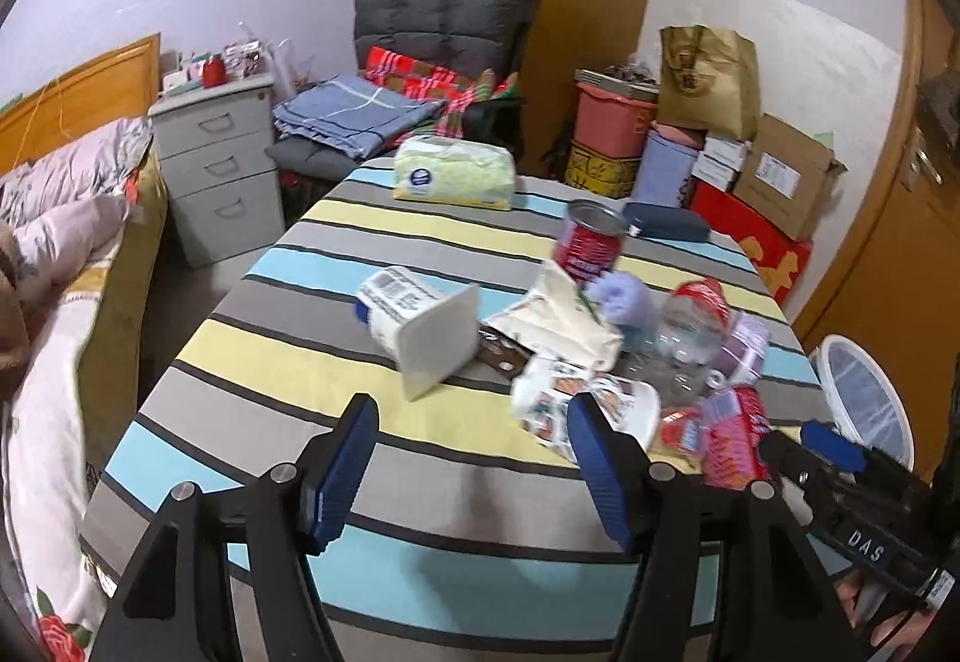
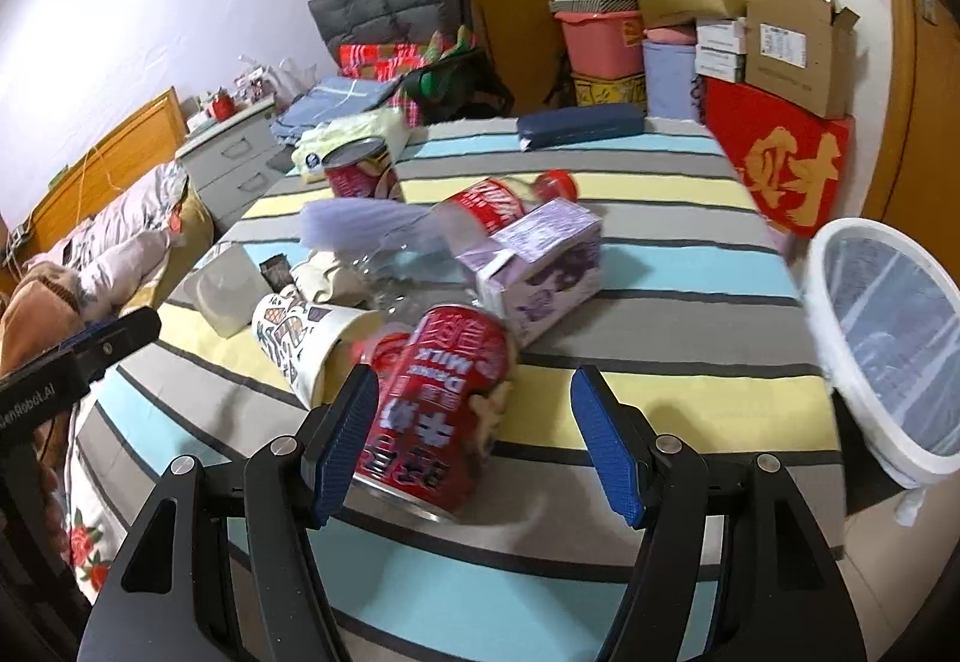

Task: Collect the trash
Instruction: 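Grasp the white paper cup with the left tool while the right tool grasps the red milk can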

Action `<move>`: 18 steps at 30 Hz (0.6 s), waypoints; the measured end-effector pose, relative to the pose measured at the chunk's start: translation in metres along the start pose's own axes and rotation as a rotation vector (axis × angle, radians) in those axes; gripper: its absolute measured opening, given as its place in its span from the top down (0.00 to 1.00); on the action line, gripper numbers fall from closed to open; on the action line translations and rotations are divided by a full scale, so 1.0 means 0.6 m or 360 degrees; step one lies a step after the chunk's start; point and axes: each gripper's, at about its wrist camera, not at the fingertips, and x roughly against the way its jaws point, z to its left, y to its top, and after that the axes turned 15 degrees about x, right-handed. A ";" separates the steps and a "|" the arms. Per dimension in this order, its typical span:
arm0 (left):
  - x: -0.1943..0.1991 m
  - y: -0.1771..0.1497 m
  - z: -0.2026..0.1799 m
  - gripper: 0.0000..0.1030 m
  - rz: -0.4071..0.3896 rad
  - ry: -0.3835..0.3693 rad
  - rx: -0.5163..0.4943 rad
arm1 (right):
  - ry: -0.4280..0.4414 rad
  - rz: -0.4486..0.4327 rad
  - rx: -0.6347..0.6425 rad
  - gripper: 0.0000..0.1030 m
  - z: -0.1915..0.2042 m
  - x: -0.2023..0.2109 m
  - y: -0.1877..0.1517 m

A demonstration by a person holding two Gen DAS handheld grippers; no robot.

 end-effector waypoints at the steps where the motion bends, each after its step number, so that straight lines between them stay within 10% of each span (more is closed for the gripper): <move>1: -0.005 0.004 0.007 0.35 0.0007 0.0009 0.0012 | 0.0004 0.0007 0.0001 0.34 0.005 -0.004 0.001; 18: -0.099 0.051 0.050 0.34 0.0086 0.0080 0.0054 | -0.0118 0.0165 0.0033 0.34 0.020 -0.043 0.002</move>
